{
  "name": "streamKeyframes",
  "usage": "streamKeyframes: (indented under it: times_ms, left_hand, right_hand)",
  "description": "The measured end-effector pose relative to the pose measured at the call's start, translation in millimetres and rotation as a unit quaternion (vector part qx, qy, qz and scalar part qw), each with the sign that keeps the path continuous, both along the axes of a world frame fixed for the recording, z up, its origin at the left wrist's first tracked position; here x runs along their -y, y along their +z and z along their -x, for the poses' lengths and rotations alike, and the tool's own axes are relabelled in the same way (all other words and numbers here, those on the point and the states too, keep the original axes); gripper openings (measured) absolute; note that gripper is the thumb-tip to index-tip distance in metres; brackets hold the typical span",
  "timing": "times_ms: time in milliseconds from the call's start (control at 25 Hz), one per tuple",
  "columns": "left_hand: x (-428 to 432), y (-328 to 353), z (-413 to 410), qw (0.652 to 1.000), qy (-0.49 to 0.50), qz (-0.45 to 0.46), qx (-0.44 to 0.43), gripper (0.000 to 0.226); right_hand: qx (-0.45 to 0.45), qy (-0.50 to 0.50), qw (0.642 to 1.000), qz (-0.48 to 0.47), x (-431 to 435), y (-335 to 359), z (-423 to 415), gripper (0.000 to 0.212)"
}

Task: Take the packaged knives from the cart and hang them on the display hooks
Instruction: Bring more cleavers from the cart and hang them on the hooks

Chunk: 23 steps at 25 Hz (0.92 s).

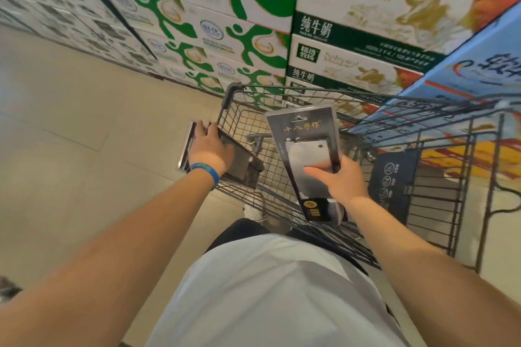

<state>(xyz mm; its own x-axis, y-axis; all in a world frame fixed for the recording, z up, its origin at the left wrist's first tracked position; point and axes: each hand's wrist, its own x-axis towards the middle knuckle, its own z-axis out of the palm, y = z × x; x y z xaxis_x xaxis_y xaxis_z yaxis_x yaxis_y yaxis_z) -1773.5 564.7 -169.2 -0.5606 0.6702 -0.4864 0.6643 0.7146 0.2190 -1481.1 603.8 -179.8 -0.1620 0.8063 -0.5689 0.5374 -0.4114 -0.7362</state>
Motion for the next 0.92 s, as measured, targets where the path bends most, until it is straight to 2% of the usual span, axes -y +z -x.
streamKeyframes:
  times_ms: [160, 240, 280, 360, 480, 560, 600, 680, 760, 800, 920]
  left_hand:
    - [2.2, 1.5, -4.9, 0.988, -0.11, 0.081, -0.078, 0.063]
    - [5.2, 1.2, -6.3, 0.957, -0.198, 0.175, -0.118, 0.063]
    - [6.2, -0.2, -6.2, 0.949, -0.211, 0.196, -0.126, 0.061]
    - [5.3, 0.0, -6.5, 0.964, -0.178, 0.171, -0.096, 0.056]
    - [-1.5, -0.5, -4.5, 0.992, -0.12, 0.02, -0.01, 0.047]
    - [-3.6, -3.2, 4.6, 0.989, -0.123, -0.083, -0.018, 0.05]
    - [-4.7, -6.3, 11.4, 0.987, -0.123, -0.101, -0.019, 0.055]
    - [-5.8, -17.8, 19.3, 0.993, -0.107, -0.04, 0.005, 0.061]
    - [-3.4, -30.4, 13.4, 0.988, -0.121, 0.084, 0.038, 0.05]
    - [-2.8, -34.3, 6.4, 0.982, -0.141, 0.116, 0.053, 0.044]
    - [-19.5, -14.6, -16.7, 0.969, -0.232, 0.073, 0.035, 0.04]
  right_hand:
    - [0.028, -0.057, 0.998, 0.011, 10.4, -3.1, -18.0, 0.048]
    - [0.037, -0.085, 0.996, 0.002, 17.4, -4.7, -20.8, 0.043]
    - [0.041, -0.1, 0.994, -0.004, 20.2, -5.7, -19.9, 0.038]
    - [0.047, -0.127, 0.991, -0.005, 23.0, -7.9, -14.7, 0.036]
    - [0.048, -0.14, 0.989, 0.007, 26.7, -13.9, -4.8, 0.043]
    - [0.044, -0.152, 0.987, 0.011, 30.4, -16.1, 1.4, 0.044]
    - [0.043, -0.164, 0.985, 0.016, 33.2, -15.9, 3.5, 0.043]
    - [0.046, -0.199, 0.979, 0.021, 39.8, -14.2, 4.7, 0.041]
    - [0.045, -0.235, 0.971, 0.013, 49.4, -11.5, 2.7, 0.034]
    - [0.04, -0.247, 0.968, 0.002, 56.3, -10.1, 0.1, 0.032]
    - [0.023, -0.273, 0.961, -0.045, 74.5, 0.9, -11.9, 0.028]
